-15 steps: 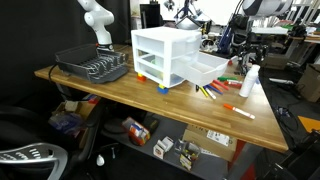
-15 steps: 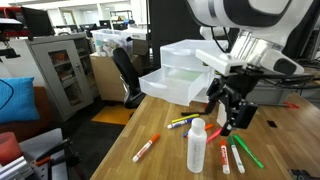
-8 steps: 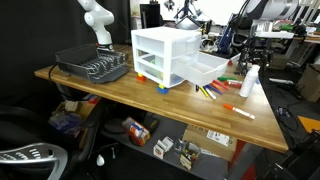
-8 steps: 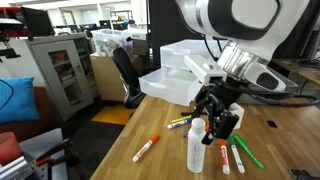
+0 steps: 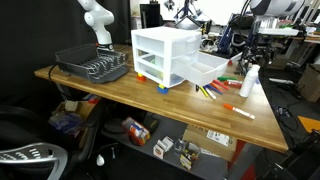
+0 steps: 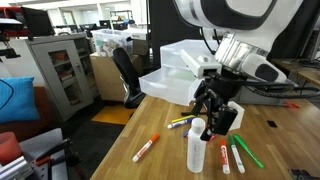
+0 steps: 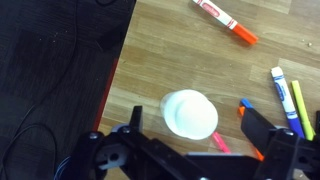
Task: Remove the lid from the spray bottle and put it on the table
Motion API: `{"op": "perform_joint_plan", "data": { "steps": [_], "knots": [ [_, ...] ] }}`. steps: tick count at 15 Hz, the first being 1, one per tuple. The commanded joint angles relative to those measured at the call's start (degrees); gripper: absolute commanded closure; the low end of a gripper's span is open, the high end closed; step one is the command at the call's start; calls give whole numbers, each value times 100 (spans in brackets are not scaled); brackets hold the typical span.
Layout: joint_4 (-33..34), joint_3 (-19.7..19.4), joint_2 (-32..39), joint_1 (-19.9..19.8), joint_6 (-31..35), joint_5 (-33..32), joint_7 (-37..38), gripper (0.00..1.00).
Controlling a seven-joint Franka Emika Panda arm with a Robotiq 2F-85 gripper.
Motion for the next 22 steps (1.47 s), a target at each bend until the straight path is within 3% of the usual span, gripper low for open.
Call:
{"op": "perform_joint_plan", "data": {
  "steps": [1,18,22],
  "knots": [
    [-294,-20,-237,13,318,56,108,0],
    [-551,-25,-502,55,291,36,236,0],
    [-542,-5,-452,39,318,99,207,4]
  ]
}}
